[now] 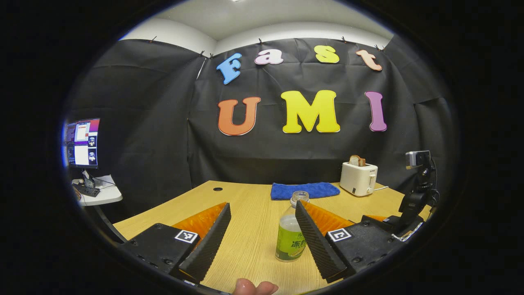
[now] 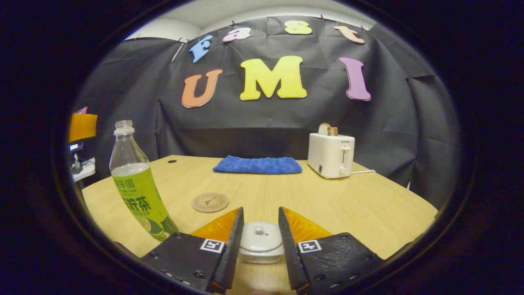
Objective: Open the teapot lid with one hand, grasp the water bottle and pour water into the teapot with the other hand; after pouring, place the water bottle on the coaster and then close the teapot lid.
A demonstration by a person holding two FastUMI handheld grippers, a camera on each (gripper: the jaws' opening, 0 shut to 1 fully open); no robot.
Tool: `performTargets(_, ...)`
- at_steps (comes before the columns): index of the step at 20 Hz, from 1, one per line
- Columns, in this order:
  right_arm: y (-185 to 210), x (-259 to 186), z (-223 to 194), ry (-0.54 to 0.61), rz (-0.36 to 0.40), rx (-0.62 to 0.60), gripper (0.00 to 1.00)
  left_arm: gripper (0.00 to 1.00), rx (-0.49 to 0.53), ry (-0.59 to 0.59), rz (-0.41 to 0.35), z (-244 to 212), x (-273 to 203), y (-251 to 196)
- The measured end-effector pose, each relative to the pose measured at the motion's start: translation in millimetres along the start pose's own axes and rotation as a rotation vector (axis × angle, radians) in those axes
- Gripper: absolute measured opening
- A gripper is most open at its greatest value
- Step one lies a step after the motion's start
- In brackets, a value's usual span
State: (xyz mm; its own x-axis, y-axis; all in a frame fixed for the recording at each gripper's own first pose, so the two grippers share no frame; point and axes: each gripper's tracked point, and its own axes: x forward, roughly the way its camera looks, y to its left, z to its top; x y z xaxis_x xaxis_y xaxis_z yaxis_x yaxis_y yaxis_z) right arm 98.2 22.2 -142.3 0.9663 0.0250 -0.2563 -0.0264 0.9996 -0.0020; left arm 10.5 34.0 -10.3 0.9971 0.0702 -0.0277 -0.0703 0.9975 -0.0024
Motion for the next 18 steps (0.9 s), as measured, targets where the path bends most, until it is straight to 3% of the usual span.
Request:
performTargets(1, 2, 1, -1, 0.001, 0.001, -0.007, 0.43, 0.99, 0.000, 0.000, 0.000, 0, 0, 0)
performTargets(4, 5, 2, -1, 0.008, 0.003, -0.027, 0.45, 0.99, -0.004, 0.004, 0.005, -1, 1, 3)
performTargets(7, 1, 5, -5, 0.020, 0.000, -0.003, 0.11, 0.99, -0.006, 0.005, 0.006, -2, 2, 3)
performTargets(9, 1, 4, -7, 0.011, -0.004, -0.004, 0.11, 0.99, -0.006, 0.002, 0.006, -1, 2, 3)
performTargets(10, 2, 3, -2, 0.009, -0.002, -0.003, 0.00, 0.99, -0.007, 0.002, 0.006, -1, 2, 3)
performTargets(18, 2, 3, 6, -0.011, 0.046, 0.057, 0.00, 0.99, -0.005, -0.006, 0.034, -15, 1, 9)
